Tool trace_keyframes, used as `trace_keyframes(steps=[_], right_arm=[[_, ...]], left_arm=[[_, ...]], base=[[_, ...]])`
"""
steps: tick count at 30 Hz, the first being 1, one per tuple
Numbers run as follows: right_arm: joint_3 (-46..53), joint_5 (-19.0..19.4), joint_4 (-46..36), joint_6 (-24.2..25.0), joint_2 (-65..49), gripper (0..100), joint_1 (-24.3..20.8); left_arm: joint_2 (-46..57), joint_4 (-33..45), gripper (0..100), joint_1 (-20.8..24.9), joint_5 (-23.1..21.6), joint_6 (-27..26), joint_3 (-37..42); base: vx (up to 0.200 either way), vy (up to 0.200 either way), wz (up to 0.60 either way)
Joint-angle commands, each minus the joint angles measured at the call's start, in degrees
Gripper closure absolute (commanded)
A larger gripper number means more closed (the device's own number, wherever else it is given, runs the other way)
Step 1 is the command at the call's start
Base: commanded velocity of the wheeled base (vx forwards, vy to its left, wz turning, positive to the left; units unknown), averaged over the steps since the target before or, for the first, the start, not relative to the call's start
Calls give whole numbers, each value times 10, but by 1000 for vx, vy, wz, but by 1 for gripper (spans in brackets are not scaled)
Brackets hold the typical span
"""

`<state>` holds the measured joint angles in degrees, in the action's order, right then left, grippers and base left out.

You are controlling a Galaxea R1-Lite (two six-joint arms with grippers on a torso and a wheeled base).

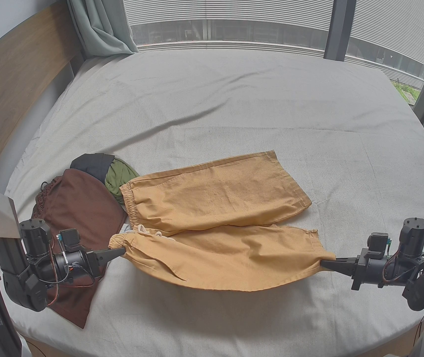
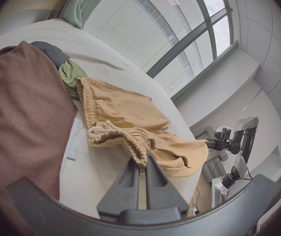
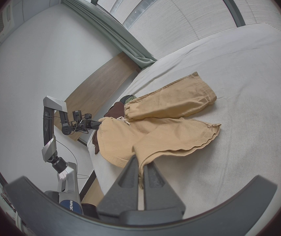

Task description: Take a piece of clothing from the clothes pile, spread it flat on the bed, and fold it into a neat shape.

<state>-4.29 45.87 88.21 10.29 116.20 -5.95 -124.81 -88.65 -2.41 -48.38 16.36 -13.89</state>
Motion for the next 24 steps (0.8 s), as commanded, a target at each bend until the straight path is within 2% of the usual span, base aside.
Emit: trace_keyframes(steps=[1,24], right_arm=[[8,1,0,0,-19,100,-6],[29,0,0,-1,-63,100,-18]], left_arm=[[1,0,100,0,0,5,-4],[6,0,100,-5,0,6,-7]], base=[[0,0,0],[0,0,0]])
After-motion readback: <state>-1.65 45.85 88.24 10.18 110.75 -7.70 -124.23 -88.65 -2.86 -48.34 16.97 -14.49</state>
